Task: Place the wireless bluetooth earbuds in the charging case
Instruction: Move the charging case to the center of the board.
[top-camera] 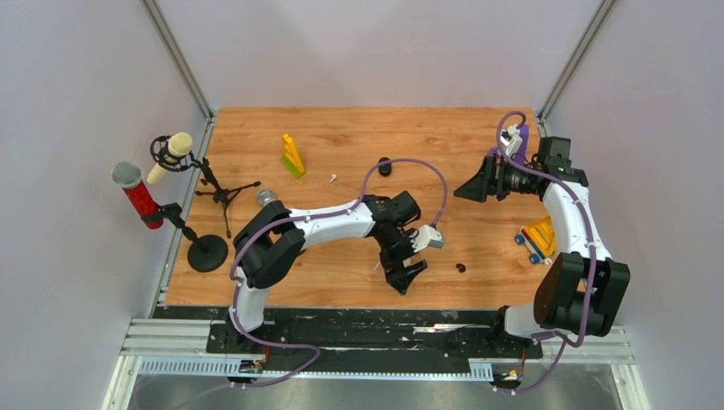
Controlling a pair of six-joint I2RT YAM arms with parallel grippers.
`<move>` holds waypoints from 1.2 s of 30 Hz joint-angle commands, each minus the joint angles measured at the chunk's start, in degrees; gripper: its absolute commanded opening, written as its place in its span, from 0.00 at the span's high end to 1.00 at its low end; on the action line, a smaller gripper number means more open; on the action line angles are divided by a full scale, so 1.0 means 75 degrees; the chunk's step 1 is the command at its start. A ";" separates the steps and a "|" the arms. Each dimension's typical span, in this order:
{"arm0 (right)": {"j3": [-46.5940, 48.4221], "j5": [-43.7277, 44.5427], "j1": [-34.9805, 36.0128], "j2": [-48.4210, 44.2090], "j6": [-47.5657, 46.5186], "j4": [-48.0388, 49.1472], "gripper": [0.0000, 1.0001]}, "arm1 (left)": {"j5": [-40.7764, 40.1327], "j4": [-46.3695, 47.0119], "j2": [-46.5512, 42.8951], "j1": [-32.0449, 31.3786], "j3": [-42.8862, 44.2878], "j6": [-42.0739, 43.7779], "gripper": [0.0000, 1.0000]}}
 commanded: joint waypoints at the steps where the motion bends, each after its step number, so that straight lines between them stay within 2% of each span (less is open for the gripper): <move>1: 0.0256 -0.0274 -0.0090 -0.0182 -0.0211 -0.0100 0.00 | 0.0207 0.0250 -0.0168 -0.0037 0.0397 0.0013 0.00; 6: 0.0291 0.0155 -0.0327 -0.0389 -0.0203 -0.0214 0.00 | 0.0062 -0.0025 0.0214 -0.0036 0.1096 0.0153 0.00; 10: 0.0105 0.0511 -0.0542 -0.0782 -0.0333 -0.0229 0.00 | -0.0161 0.0327 0.0052 -0.0041 0.1258 0.0109 0.00; 14: -0.0089 0.0668 -0.0624 -0.1225 -0.0468 -0.0292 0.00 | -0.0184 -0.0721 0.0158 0.0043 0.1977 0.0557 0.00; 19: -0.0148 0.0592 -0.0633 -0.1478 -0.0785 -0.0553 0.00 | -0.0451 -0.1552 -0.0364 0.0164 0.1300 0.1288 0.00; 23: -0.0105 0.0403 -0.0636 -0.1457 -0.0814 -0.0612 0.00 | -0.0568 -0.1791 -0.0145 0.0163 0.0922 0.1389 0.00; 36: 0.0245 0.0304 -0.1061 -0.1351 -0.0575 -0.0627 0.00 | -0.0738 -0.1181 0.0880 -0.0003 0.1015 0.0932 0.00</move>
